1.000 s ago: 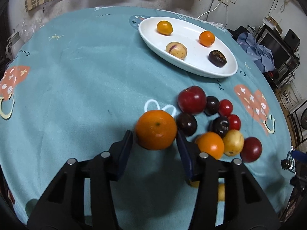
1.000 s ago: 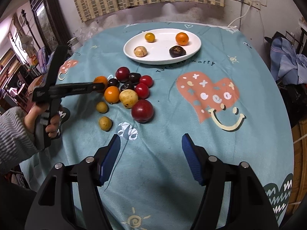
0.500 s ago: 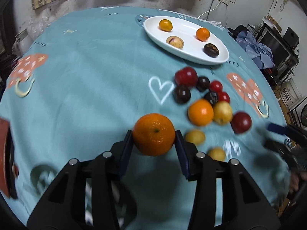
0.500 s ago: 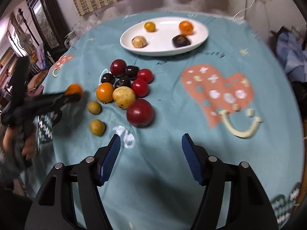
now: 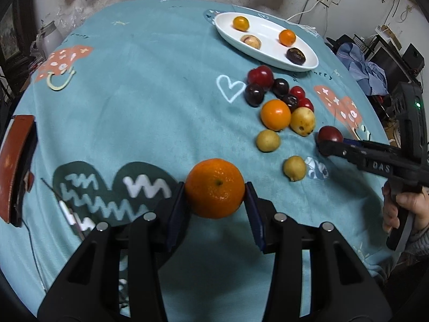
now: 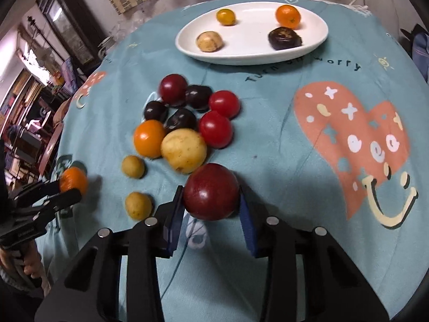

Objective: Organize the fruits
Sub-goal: 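Carry the orange with the left tool while the right tool grasps the red plum, then release the orange and the red plum onto the plate from both tools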

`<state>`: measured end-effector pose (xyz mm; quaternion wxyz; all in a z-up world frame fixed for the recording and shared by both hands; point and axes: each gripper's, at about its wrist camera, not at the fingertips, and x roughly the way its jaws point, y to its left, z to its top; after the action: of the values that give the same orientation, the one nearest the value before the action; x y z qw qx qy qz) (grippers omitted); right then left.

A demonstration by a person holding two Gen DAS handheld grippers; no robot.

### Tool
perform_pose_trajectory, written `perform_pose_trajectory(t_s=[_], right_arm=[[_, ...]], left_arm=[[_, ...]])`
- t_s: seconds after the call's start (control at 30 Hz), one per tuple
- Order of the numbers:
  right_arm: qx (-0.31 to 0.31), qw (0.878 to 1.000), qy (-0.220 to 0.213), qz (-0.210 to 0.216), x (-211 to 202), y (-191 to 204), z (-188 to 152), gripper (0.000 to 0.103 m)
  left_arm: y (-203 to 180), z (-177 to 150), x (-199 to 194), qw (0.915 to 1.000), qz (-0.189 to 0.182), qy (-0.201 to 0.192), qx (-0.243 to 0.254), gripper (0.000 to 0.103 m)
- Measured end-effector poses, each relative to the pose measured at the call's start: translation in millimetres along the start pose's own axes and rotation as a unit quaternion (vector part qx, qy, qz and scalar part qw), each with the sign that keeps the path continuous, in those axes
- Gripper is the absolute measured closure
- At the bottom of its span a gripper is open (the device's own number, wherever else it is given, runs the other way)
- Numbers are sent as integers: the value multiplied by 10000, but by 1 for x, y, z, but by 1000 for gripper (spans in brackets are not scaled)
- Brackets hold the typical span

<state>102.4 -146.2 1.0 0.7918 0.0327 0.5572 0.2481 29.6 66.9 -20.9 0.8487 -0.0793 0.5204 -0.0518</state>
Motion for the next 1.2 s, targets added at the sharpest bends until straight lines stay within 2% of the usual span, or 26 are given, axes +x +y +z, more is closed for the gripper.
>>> perform_pose_trajectory(t_s=[0.13,0.3,0.4,0.53,0.73,0.9,1.1,1.2], right_arm=[[11,9999,74,94,-11,-3,-18,64],[16,9999,-90,-112,-30,-19,-20,64],[205,9987,-417,-198,-47,-39,1,64],[301,9946,-950,-288,-60,-62,56,64],[413,9886,-1421,-263,-49,-87,132,64],[408,9875,-1503,-236,-19,-99,180,64],[384,9924,-1151,-185,23,-104,206,62],[314,9929,-1072,-413,26,-99,203,63]], left_arm=[[-22,8,7,9996,-183,40,208,59],[-58,36,22,9974,-413,21,582,58],[-73,65,30,9960,-489,-90,743,58],[-94,124,38,9929,-520,-409,989,58],[-107,200,63,9907,-439,-688,1084,58],[-109,241,98,9915,-315,-665,1072,58],[-101,261,136,9938,-166,-569,938,57],[-94,261,134,9944,-187,-679,794,46]])
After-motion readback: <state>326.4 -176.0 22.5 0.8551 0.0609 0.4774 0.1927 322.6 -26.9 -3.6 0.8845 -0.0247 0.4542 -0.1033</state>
